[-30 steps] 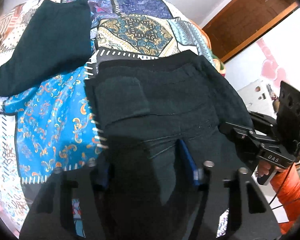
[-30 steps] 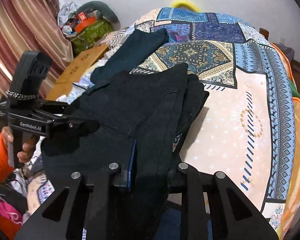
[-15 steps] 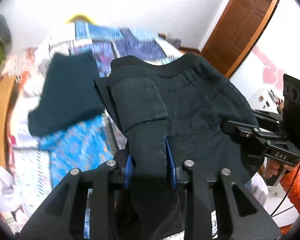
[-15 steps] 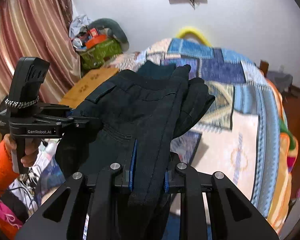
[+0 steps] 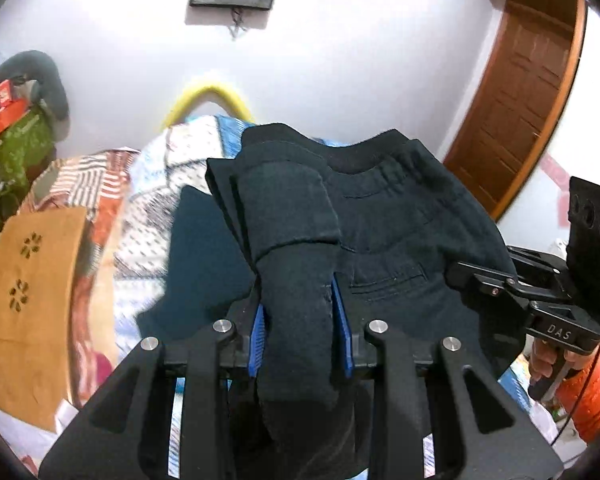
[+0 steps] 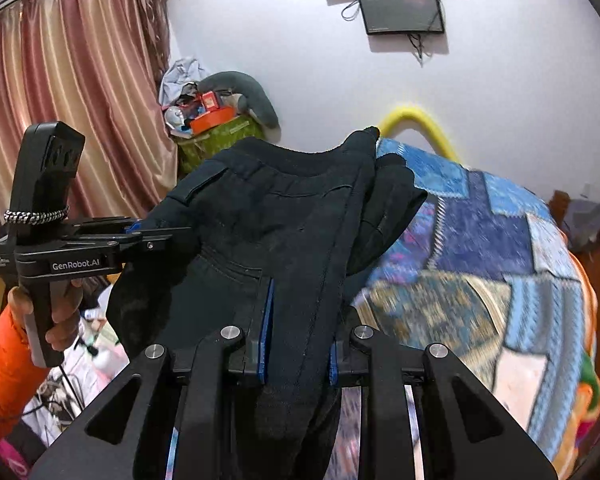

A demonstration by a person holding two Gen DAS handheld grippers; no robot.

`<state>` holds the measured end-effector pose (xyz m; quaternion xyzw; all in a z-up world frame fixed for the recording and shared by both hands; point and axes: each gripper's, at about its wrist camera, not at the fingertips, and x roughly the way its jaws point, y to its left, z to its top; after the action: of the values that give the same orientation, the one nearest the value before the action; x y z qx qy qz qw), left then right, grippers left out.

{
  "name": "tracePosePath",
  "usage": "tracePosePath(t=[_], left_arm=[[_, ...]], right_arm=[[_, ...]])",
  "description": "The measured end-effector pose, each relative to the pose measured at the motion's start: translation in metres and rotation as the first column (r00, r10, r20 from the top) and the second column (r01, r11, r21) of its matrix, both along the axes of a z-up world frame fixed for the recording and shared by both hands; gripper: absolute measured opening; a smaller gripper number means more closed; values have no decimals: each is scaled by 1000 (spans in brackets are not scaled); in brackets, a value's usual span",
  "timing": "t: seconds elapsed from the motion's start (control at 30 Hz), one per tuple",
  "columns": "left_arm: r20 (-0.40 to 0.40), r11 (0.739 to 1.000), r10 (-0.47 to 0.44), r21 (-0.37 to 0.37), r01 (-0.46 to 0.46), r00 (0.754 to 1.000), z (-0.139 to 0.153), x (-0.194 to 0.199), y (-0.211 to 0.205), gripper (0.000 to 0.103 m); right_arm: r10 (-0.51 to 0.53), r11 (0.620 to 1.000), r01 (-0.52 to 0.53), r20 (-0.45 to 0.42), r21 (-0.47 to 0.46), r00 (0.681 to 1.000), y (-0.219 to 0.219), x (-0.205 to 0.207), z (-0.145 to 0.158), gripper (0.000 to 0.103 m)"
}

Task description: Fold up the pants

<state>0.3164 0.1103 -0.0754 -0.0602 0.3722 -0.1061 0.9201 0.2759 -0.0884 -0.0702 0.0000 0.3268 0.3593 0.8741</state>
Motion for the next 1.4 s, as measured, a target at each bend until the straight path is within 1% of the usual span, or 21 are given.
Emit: tracePosePath(t=[0.1, 0.17, 0.27, 0.33, 0.4, 0.5, 0.53, 0.6, 0.67, 0.7, 0.73, 0.8, 0.87, 0.9, 0.97, 1.03, 1.07, 1.13, 1.23, 1.33, 1.4], left_arm=[[-2, 998, 53, 16, -53, 999, -10, 28, 23, 30], [-12, 996, 85, 27, -85, 996, -20, 48, 38, 30], [-51, 993, 115, 9, -115, 992, -41, 80, 60, 30], [-83, 992, 128, -10, -129, 988, -57, 97, 71, 30], [-125, 990, 136, -29, -140, 983, -82, 118, 84, 30], [-172, 986, 146, -51, -157, 974, -121, 140, 97, 30], [-188, 985, 151, -48, -163, 970, -134, 145, 99, 31], [-239, 984, 171, -11, -179, 956, -163, 156, 102, 32], [-281, 982, 185, 27, -185, 942, -188, 163, 103, 36], [-293, 982, 187, 30, -186, 938, -196, 166, 105, 38], [-296, 981, 190, 25, -191, 936, -202, 165, 106, 40], [-284, 979, 198, 16, -201, 938, -199, 161, 105, 40], [-268, 979, 202, 43, -198, 942, -192, 156, 100, 40], [-255, 980, 199, 69, -187, 946, -184, 150, 95, 40], [-232, 979, 199, 97, -181, 952, -169, 141, 90, 41], [-206, 978, 197, 103, -179, 958, -153, 129, 85, 44], [-182, 978, 195, 105, -178, 964, -139, 120, 82, 45], [-135, 976, 199, 115, -184, 971, -116, 105, 76, 47], [-57, 976, 195, 114, -188, 979, -74, 78, 63, 51], [40, 974, 174, 142, -178, 984, -29, 45, 44, 52], [113, 970, 157, 167, -174, 981, 1, 19, 28, 54]], right_arm=[[-5, 1000, 5, 8, 0, 1000, 23, 20, -7, 19], [-6, 1000, 6, -9, 5, 1000, 39, 40, -19, 19], [-7, 1000, 7, -36, -2, 999, 58, 63, -35, 19], [-6, 1000, 5, -60, -13, 998, 68, 82, -53, 19], [-9, 1000, 7, -83, -20, 996, 74, 95, -68, 19], [-13, 999, 7, -123, -42, 992, 84, 117, -102, 20], [-16, 998, 9, -129, -55, 991, 86, 120, -111, 20], [-19, 992, 0, -153, -123, 988, 93, 129, -136, 21], [-40, 983, 14, -141, -184, 989, 95, 130, -150, 27], [-47, 981, 19, -138, -194, 989, 93, 130, -153, 30], [-44, 985, 16, -158, -174, 986, 89, 131, -153, 31], [-57, 988, 30, -176, -154, 983, 80, 127, -147, 31], [-61, 986, 33, -164, -166, 985, 75, 119, -140, 32], [-65, 983, 38, -148, -181, 987, 75, 112, -137, 33], [-70, 980, 44, -129, -194, 989, 71, 101, -129, 34], [-74, 982, 52, -121, -179, 990, 63, 92, -117, 34], [-74, 983, 53, -118, -174, 990, 62, 96, -114, 34], [-74, 985, 59, -85, -161, 994, 55, 83, -93, 35], [-70, 988, 67, -16, -140, 997, 48, 65, -60, 35], [-62, 992, 69, 69, -101, 996, 37, 32, -15, 35], [-61, 995, 69, 116, -66, 991, 29, 9, 13, 35]])
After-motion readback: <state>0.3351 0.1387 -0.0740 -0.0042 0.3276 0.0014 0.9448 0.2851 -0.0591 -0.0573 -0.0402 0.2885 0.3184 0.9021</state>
